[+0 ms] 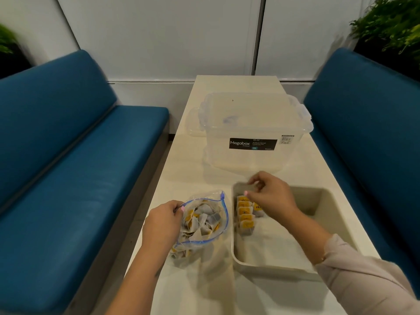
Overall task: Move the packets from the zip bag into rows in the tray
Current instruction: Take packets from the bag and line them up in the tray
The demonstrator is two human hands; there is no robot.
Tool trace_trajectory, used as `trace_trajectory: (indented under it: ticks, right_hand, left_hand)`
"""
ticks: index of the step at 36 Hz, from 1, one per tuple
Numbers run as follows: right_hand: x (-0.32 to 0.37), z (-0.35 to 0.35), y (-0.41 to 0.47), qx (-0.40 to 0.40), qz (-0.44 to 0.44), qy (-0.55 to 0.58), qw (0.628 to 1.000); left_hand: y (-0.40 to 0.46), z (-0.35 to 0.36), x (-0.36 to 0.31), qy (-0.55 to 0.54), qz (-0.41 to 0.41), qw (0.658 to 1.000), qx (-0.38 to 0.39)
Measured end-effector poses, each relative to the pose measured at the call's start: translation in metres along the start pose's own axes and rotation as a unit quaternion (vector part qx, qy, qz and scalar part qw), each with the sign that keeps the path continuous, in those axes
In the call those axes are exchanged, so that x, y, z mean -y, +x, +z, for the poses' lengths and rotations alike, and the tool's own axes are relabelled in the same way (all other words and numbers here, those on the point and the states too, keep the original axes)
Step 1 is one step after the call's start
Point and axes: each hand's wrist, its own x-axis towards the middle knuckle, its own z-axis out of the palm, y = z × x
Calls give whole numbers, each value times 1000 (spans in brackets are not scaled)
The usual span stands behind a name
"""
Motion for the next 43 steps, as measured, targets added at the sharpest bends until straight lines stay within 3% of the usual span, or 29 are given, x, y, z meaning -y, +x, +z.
trace_trajectory:
  ticks: [4,7,13,24,35,43]
  right_hand:
    - [44,21,-11,163,-57,-21,985]
    - [58,49,-17,221,-54,-46,973]
    - [67,94,-25,182,-11,-162,970]
    - [61,87,-16,150,-9,-96,984]
    - [66,64,-10,173,-98,-81,977]
    - [69,51,-3,200,-94,-39,974]
  left_hand:
    - [-1,-1,1,-10,-1,1000,5]
    - [-1,-1,1,-16,0,1000,12]
    - [-1,0,1,-22,-7,1000,13]
    - [0,-1,4,-16,11,1000,11]
    - [4,0,6,9,22,1000,10]
    - [6,0,7,-13,43,998,32]
